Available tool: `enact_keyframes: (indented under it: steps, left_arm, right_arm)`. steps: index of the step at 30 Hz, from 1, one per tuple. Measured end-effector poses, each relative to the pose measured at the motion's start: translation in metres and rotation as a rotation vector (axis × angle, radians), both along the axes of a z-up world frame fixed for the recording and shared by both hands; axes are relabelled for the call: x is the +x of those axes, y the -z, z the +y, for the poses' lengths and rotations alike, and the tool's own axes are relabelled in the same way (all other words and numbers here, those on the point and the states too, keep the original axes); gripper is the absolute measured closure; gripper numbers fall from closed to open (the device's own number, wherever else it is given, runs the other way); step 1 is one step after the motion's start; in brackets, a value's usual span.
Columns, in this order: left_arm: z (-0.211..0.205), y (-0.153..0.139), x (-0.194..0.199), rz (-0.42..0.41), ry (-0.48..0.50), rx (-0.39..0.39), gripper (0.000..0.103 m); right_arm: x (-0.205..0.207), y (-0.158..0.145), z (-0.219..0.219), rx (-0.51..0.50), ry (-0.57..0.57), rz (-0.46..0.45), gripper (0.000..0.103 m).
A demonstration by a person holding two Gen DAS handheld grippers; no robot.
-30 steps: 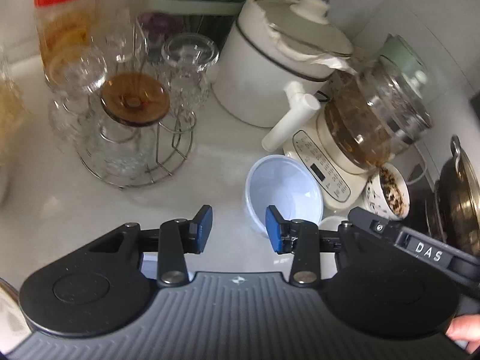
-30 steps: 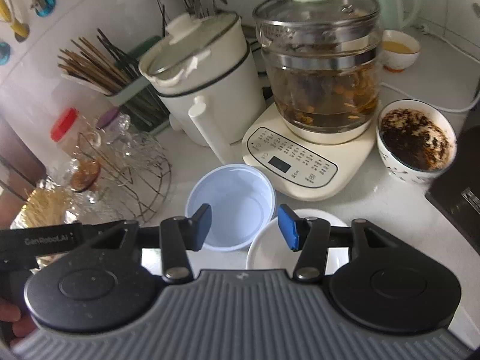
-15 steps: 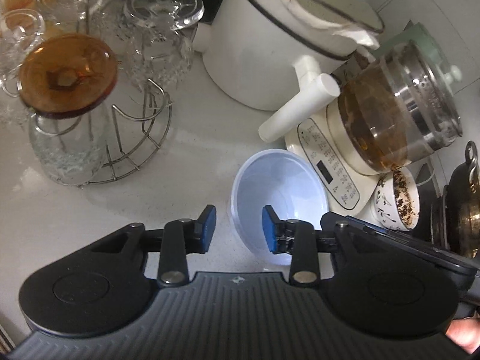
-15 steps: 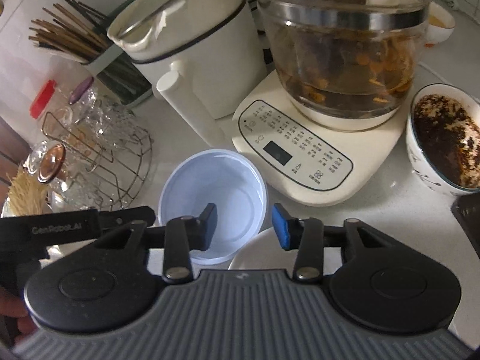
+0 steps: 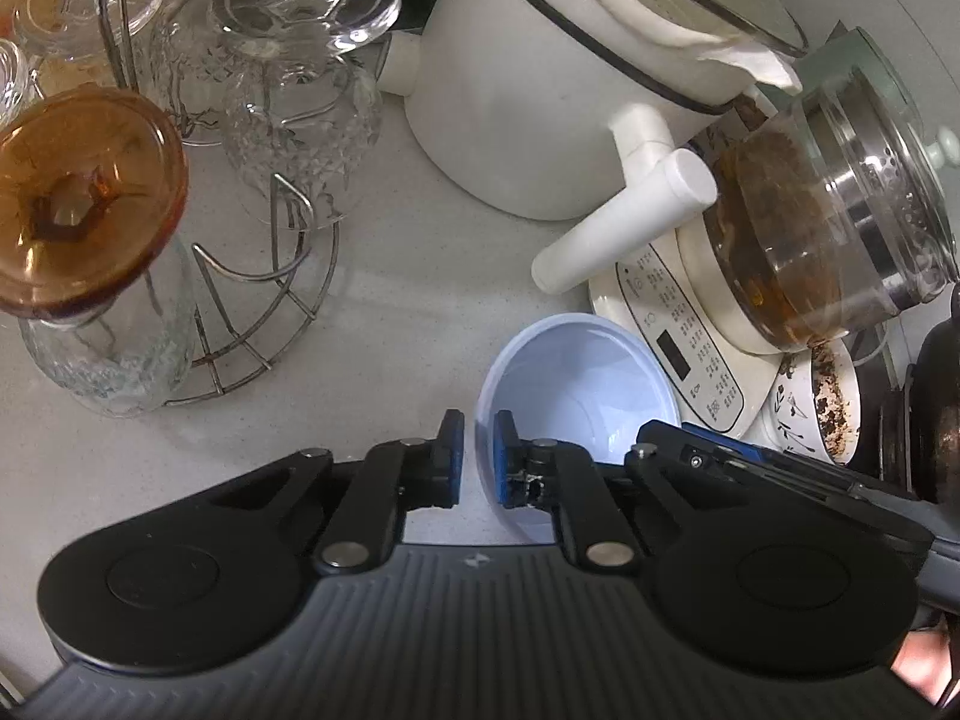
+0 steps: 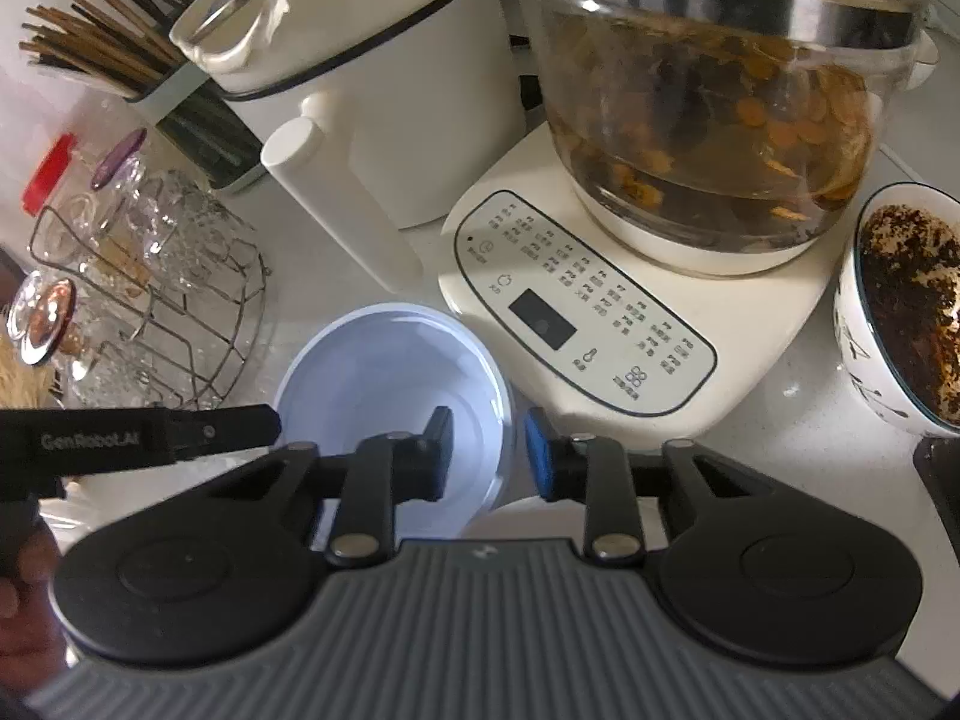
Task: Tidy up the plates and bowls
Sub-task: 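Close the left gripper on the rim of the second plastic bowl, then lift the second plastic bowl with the left gripper over the first plastic bowl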
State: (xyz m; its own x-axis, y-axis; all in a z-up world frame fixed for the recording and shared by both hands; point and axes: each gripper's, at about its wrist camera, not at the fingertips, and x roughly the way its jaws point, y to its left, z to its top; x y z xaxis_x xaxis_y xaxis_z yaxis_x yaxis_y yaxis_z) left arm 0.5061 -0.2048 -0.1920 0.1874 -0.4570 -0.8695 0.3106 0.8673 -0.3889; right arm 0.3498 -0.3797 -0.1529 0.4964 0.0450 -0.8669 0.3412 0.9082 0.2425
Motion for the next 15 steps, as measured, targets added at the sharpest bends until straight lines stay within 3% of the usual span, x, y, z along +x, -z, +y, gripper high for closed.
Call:
enact_keyframes:
  steps: [11, 15]
  left_arm:
    - [-0.002, 0.003, 0.005, 0.015, 0.029, -0.014, 0.093]
    - [-0.003, 0.011, 0.007, 0.041, 0.043, -0.022, 0.093]
  right_arm:
    - [0.004, 0.014, 0.0, 0.041, 0.032, 0.024, 0.081]
    - [0.001, 0.02, -0.001, 0.065, 0.052, 0.033, 0.089]
